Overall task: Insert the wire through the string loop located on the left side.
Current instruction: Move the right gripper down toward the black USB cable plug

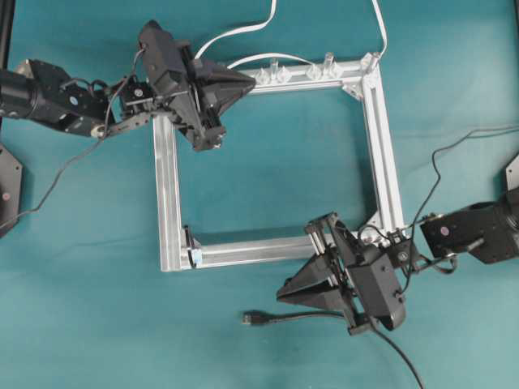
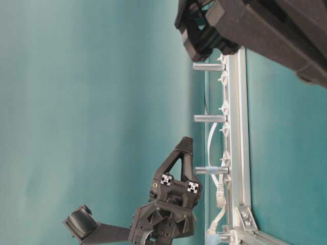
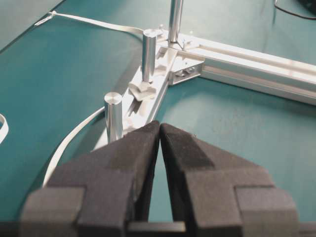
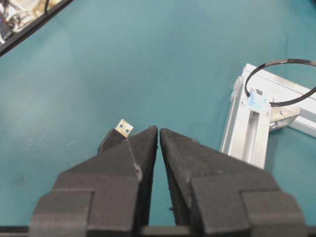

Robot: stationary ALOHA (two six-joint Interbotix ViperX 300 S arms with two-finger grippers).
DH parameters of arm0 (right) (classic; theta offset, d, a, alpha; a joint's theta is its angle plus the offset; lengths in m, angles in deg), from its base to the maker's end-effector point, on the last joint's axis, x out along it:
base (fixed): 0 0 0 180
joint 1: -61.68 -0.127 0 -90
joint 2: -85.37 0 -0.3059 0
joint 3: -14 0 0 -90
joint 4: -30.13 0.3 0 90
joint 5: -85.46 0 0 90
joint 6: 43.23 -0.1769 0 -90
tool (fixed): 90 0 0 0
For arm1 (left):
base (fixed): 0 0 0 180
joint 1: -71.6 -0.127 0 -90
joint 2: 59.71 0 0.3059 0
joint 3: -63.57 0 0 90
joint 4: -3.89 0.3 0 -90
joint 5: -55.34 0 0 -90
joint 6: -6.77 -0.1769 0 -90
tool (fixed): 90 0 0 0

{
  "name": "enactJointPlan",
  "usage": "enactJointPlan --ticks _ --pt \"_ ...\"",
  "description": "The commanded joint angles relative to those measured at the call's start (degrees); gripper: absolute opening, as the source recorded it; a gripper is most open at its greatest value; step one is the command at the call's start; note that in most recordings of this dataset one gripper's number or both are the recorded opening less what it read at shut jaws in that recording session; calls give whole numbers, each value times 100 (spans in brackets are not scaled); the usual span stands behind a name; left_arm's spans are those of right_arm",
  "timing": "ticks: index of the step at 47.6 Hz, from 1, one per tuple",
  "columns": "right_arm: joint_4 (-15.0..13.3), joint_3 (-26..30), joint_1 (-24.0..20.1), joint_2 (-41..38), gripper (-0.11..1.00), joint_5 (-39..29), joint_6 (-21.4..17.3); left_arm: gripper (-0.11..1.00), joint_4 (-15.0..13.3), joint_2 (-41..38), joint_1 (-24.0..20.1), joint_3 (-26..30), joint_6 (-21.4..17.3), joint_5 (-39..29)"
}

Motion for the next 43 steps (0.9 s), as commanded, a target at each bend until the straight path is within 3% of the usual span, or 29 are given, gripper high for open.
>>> enactJointPlan --ticks 1,3,6,9,15,25,43 --pt "0 35 -35 176 20 53 -9 15 255 360 9 88 -35 -360" --pt "9 35 -35 167 18 70 -9 13 246 457 0 97 -44 -659" --pt "9 35 -35 176 5 88 18 1 246 633 0 97 -44 -1195" --pt "0 26 -35 167 0 105 18 0 246 817 9 97 -35 -1758" --pt "0 26 -35 193 0 105 18 0 255 1081 26 26 -35 -2303" --pt "0 35 -35 343 0 35 9 0 264 1380 185 18 -62 -2399" --pt "0 70 -35 606 0 -624 -53 1 264 1485 378 404 -62 -3428"
